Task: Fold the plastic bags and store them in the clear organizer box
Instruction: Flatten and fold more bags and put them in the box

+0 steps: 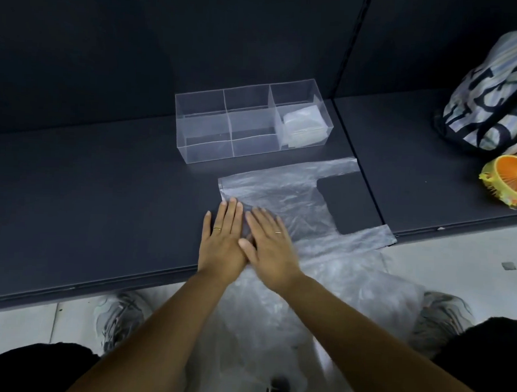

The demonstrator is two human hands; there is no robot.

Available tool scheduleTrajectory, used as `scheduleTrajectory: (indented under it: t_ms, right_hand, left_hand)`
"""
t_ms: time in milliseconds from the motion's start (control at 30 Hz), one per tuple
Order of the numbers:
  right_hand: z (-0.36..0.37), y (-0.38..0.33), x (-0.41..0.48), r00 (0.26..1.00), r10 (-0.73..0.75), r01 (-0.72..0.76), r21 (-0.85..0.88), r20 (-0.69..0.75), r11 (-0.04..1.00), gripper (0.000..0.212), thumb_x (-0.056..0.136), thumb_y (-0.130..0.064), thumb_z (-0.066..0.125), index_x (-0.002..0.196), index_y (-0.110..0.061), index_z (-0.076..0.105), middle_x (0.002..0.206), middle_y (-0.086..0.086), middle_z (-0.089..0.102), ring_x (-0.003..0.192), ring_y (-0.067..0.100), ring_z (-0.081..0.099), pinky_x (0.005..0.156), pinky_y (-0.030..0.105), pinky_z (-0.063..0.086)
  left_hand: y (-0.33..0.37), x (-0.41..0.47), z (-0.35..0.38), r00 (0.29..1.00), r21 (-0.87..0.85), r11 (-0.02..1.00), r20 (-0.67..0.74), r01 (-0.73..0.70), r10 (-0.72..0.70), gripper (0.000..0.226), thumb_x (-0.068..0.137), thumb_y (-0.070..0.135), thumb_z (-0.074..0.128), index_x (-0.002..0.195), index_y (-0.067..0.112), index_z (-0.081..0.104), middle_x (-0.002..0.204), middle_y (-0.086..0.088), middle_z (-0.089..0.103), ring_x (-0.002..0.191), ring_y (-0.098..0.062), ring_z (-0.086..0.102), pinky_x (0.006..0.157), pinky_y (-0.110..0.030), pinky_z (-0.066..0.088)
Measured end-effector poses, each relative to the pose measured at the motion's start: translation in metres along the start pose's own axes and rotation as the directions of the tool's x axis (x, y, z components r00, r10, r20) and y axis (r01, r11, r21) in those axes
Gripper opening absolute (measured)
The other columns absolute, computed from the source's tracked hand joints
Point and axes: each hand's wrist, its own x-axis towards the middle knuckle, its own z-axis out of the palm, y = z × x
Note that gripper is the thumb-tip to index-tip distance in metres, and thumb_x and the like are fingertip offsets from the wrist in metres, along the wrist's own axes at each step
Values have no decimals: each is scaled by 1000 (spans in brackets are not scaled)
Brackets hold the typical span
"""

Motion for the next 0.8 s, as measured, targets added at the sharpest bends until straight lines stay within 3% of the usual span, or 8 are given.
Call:
scheduleTrajectory:
  t_ms: [100,200,333,433,500,567,667,800]
  right_hand:
    - [-9,56,-10,1000,7,-4,-267,11,964,73,92,-64,6,152,-22,4,161,0,0,146,15,-9,118,37,-10]
    - [-32,110,-21,984,168,-176,-281,-52,944,80,87,-69,1,151,-21,6,161,2,6,146,16,-5,118,39,-5]
    - [-56,135,-15,923,351,-384,-313,-159,869,91,84,-68,-13,153,-13,8,161,9,6,149,24,2,119,41,-6]
    - [-49,90,20,964,221,-248,-198,-149,948,71,97,-56,17,153,-13,12,161,8,6,149,22,1,118,38,-8]
    - [-35,48,48,994,43,-55,-123,-101,991,65,99,-49,22,153,-13,14,161,6,8,149,20,1,117,34,-9]
    - [-21,22,68,998,-49,47,-78,-25,996,61,101,-45,22,153,-13,13,161,5,6,148,17,-2,117,30,-12]
    - [-16,39,83,999,-22,26,-136,31,990,65,100,-51,21,153,-17,4,162,2,-3,148,14,-9,116,31,-15]
    - [-42,122,81,988,131,-146,-209,-84,967,73,96,-58,22,153,-19,2,161,2,-6,148,16,-9,115,32,-13]
  left_hand:
    - [-1,2,3,998,-59,998,-54,10,-13,72,89,56,-10,147,15,-17,154,1,-23,144,-15,-19,116,-41,-15]
    - [0,0,2,999,-36,999,-52,7,-9,72,87,57,-13,146,16,-17,157,1,-19,146,-17,-17,117,-42,-13]
    - [1,6,-3,996,-95,995,-84,32,-40,73,86,58,-10,146,17,-18,156,2,-22,144,-17,-23,112,-38,-24]
    - [4,28,-11,984,-191,981,-166,32,-65,64,97,48,5,148,13,-9,156,0,-17,143,-14,-21,112,-32,-25]
    - [1,46,-14,987,-191,981,-147,40,-69,61,101,42,13,149,10,-8,156,-2,-18,145,-15,-18,114,-33,-21]
    - [-5,57,-11,995,-102,994,-78,50,-58,62,100,39,12,149,10,-13,158,-5,-20,145,-17,-19,117,-39,-15]
    - [-15,60,-6,998,-75,997,-60,27,-32,66,96,47,4,148,12,-17,156,-3,-23,145,-16,-19,117,-40,-15]
    - [-23,61,-2,996,-62,998,-90,-4,-1,71,89,57,-8,144,14,-20,152,0,-24,144,-14,-19,116,-38,-17]
